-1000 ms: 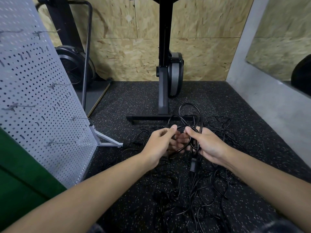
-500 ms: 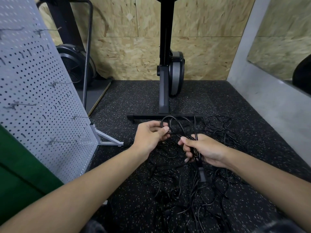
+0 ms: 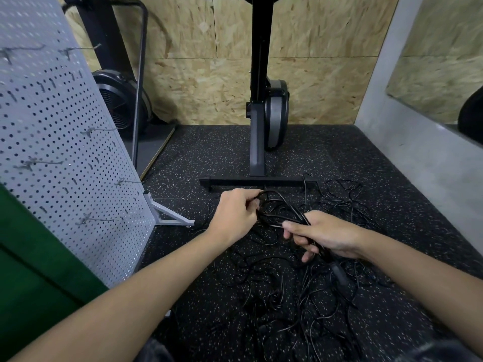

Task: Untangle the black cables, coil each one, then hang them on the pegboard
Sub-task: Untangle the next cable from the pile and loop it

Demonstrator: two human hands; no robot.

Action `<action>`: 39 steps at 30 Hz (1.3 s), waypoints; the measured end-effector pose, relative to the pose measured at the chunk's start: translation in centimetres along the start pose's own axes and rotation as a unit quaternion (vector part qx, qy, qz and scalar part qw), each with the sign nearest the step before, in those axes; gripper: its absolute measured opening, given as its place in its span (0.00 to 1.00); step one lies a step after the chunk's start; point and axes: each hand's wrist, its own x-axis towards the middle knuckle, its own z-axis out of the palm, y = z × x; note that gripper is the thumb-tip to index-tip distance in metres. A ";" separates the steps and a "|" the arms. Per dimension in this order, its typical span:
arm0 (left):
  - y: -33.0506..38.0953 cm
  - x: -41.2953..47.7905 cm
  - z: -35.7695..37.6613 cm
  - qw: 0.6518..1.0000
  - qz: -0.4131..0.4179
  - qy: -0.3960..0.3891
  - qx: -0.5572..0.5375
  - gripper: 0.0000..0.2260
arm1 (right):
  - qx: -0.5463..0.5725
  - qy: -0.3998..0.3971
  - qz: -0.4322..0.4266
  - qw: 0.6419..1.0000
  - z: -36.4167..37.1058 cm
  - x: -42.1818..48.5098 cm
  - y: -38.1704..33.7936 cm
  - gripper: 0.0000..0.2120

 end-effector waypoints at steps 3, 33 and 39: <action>-0.6 0.1 0.1 0.999 0.020 -0.009 0.031 0.14 | -0.018 0.000 -0.016 1.000 -0.3 -0.2 0.0 0.20; -1.5 -1.9 1.6 0.967 0.129 -0.216 0.040 0.07 | -0.004 0.233 -0.019 0.972 -2.2 0.6 0.7 0.19; 0.1 -1.3 0.3 0.974 0.199 -0.098 0.040 0.09 | -0.038 0.118 -0.008 0.992 -0.7 0.3 0.6 0.33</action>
